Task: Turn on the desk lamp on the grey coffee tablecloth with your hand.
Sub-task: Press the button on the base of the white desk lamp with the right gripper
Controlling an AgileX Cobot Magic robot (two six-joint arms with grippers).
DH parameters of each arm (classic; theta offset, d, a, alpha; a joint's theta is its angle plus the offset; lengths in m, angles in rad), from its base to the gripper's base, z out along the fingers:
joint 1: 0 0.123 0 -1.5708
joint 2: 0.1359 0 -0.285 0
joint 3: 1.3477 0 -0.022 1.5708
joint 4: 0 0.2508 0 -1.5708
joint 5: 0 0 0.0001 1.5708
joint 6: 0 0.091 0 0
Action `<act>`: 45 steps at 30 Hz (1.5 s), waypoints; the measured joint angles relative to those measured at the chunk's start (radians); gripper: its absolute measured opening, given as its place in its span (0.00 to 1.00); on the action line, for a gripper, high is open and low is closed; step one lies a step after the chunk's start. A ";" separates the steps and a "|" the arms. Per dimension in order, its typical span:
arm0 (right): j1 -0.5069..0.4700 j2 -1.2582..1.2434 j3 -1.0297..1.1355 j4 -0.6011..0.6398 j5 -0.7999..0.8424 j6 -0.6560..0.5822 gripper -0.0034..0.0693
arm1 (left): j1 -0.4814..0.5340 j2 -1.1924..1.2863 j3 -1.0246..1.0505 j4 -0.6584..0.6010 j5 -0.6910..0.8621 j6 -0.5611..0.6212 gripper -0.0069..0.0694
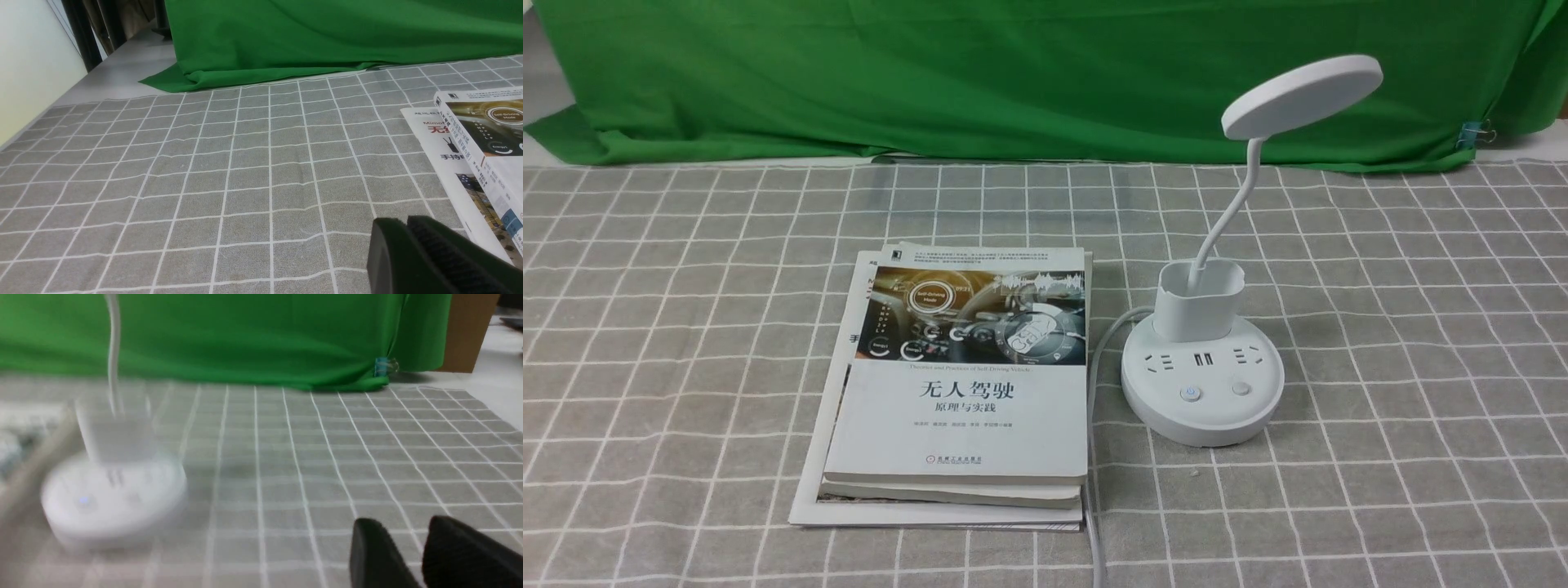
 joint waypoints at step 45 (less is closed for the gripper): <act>0.390 1.702 -1.159 -0.017 0.583 -0.060 0.09 | 0.000 0.000 0.000 0.000 0.000 0.000 0.12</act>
